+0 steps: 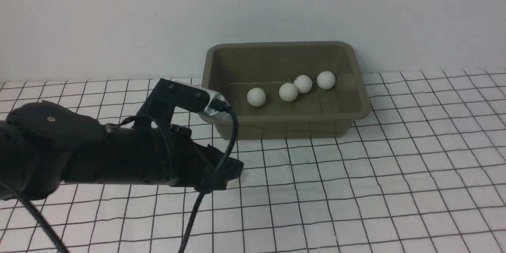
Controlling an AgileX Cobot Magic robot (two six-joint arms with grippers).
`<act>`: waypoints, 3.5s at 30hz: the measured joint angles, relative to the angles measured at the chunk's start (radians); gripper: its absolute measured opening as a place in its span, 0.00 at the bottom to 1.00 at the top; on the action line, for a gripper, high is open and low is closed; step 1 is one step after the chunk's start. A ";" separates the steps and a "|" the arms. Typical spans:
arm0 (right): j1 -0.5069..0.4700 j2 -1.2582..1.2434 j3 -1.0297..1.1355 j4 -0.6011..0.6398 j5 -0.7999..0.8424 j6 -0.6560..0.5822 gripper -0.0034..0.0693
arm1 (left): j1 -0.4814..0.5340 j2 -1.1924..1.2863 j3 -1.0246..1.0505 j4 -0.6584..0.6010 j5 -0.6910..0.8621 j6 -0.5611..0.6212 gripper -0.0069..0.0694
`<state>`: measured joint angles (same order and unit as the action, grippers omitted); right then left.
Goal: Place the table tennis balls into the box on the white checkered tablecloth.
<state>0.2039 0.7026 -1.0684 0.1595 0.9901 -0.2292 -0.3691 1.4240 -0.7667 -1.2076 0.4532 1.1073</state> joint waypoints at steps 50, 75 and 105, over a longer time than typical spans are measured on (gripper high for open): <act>0.000 0.000 0.000 0.039 0.031 -0.002 0.75 | -0.012 0.255 -0.175 -0.480 0.026 0.687 0.54; 0.000 -0.192 0.000 -0.223 0.072 0.047 0.75 | 0.058 0.211 -0.365 -0.510 -0.378 0.722 0.63; 0.000 -0.696 0.869 -0.071 -0.559 -0.017 0.75 | 0.058 -0.034 -0.123 -0.517 -0.409 0.723 0.51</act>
<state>0.2039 0.0070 -0.1998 0.0887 0.4313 -0.2459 -0.3110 1.3905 -0.8898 -1.7242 0.0438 1.8301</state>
